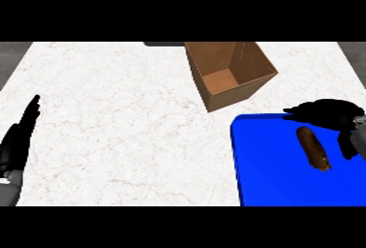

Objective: Pick the sweet potato from the tray and place it in the cardboard box

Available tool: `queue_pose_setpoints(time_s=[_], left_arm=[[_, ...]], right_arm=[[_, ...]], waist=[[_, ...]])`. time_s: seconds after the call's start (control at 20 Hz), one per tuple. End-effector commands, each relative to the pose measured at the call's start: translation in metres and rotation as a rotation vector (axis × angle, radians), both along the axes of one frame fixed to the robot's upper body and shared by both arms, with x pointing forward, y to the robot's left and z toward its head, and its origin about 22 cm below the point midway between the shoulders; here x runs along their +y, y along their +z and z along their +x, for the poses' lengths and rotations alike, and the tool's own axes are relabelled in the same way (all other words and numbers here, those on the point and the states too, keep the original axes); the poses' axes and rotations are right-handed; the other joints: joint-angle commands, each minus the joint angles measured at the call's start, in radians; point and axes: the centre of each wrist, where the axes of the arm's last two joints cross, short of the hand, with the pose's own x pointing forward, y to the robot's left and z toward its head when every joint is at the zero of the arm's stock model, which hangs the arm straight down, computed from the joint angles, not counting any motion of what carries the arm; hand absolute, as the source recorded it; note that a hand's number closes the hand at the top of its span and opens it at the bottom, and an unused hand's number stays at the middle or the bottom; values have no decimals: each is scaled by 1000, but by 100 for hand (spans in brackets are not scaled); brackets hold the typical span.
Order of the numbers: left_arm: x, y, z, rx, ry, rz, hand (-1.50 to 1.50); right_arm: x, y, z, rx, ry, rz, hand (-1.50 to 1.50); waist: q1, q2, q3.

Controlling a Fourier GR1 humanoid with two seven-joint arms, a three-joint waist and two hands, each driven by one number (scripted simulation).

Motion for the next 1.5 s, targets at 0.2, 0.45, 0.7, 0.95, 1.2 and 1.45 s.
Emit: queue_pose_setpoints(time_s=[0.2, 0.45, 0.7, 0.95, 1.2, 1.45], left_arm=[[0, -13, -13, 6, 18, 10, 0], [-6, 12, 5, 6, 2, 5, 0], [11, 9, 7, -3, -1, 0, 0], [13, 6, 5, 0, 13, 3, 0], [6, -2, -4, -13, -1, -8, 0], [-3, 0, 10, -7, -3, 11, 0]], right_arm=[[12, 9, -19, 65, 68, 71, -150], [19, -8, -35, 77, 53, 26, -150], [25, 2, -30, 38, 3, -91, -150], [35, -44, -46, 48, 4, -104, -150], [5, -46, -38, -151, 70, -19, 150], [10, -53, -30, -233, 104, 6, 150]], waist=[[-6, -2, 0], [-6, -1, 0], [-4, 0, 0], [-1, 1, 0], [2, 2, 1], [2, 4, 1]])
